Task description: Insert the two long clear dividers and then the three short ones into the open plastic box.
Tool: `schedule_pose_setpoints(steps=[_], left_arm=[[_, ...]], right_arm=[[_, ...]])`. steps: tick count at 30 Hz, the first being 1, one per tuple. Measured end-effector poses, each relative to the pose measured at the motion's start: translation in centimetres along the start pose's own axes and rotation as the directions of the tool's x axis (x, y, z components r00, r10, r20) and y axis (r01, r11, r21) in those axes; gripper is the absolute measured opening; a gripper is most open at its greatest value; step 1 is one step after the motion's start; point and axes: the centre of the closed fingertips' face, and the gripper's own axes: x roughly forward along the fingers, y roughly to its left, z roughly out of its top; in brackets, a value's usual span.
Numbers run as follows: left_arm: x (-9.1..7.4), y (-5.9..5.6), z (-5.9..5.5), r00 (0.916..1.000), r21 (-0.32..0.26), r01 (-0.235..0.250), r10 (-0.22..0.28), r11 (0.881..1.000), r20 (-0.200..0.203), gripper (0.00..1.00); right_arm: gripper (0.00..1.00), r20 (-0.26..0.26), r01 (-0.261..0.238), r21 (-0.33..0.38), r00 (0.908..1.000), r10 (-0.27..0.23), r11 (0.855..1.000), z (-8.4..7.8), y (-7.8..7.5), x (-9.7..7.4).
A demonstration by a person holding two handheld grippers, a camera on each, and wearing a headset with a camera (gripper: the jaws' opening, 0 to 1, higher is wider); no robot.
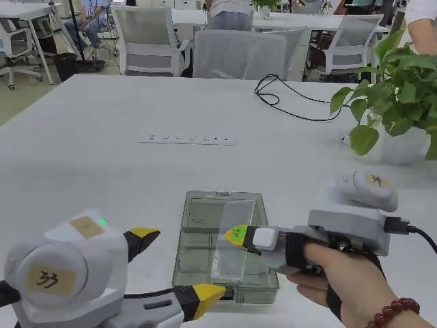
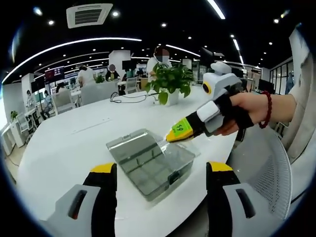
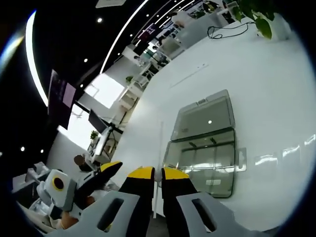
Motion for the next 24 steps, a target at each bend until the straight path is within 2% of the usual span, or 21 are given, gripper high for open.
schedule_pose_setpoints(steps=[3,7,11,16,24], left_arm=[[0.0,0.5,-0.4,0.9999,0.021,0.000,0.000,1.000,-0.013,0.80],[0.0,0.9,-0.6,0.9999,0.004,0.012,-0.012,1.000,-0.004,0.84],[0.1,1.1,-0.9,0.9998,0.007,0.021,-0.021,1.000,-0.007,0.90],[0.2,1.4,-1.0,0.9993,0.018,0.038,-0.038,0.999,0.002,0.93],[0.2,1.8,-0.8,0.9982,0.020,0.054,-0.055,0.998,0.026,1.00]], right_arm=[[0.06,-0.042,0.036,0.023,0.9985,-0.035,0.999,-0.2,-0.5,0.0],[0.06,-0.095,0.082,0.040,0.9924,-0.078,0.996,-0.4,-1.1,0.1],[0.06,-0.141,0.142,0.040,0.9807,-0.135,0.989,-0.6,-2.0,0.1],[0.06,-0.181,0.183,0.031,0.9678,-0.175,0.983,-0.8,-2.6,0.1],[0.06,-0.244,0.260,0.032,0.9385,-0.244,0.965,-0.6,-3.8,0.2]])
